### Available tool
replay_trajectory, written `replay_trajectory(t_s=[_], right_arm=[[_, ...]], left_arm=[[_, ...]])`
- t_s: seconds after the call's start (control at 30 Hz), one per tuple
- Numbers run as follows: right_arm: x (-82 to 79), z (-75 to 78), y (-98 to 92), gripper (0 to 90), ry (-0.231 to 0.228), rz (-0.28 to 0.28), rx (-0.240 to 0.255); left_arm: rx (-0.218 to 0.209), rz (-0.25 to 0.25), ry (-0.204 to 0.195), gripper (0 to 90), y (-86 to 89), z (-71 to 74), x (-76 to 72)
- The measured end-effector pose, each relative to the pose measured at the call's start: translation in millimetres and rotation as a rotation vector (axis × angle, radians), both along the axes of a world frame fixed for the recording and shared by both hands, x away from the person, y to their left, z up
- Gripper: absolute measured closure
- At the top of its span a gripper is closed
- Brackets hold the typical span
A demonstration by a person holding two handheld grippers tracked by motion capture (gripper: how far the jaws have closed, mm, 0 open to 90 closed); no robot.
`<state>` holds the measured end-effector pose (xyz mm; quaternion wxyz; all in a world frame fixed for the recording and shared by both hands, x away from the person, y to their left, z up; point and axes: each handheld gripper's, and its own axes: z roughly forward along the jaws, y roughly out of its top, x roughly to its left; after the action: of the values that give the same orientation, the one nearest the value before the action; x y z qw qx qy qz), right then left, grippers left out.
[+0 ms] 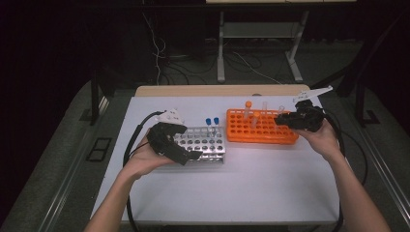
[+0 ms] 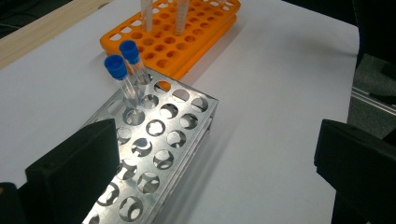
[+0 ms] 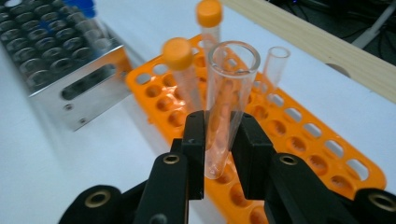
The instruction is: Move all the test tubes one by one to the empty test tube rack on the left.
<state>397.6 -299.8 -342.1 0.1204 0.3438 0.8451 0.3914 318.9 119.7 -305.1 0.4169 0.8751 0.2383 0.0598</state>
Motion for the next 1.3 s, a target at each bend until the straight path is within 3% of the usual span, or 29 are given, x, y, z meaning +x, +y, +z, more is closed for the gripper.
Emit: replay_trajectory(t_s=[0.2,0.47,1.3], right_arm=[[-18.5,12.7,5.2,74.9,0.004,0.043,0.015],[-40.2,21.1,23.9,74.9,0.001,0.123,-0.003],[-76.5,17.2,99.9,74.9,0.030,0.376,-0.040]], left_arm=[[0.001,-0.011,-0.003,0.0,-4.4,2.1,0.2],[0.004,-0.027,-0.006,0.0,-11.9,4.8,0.3],[0.031,-0.109,-0.004,0.5,-39.9,9.4,-2.2]])
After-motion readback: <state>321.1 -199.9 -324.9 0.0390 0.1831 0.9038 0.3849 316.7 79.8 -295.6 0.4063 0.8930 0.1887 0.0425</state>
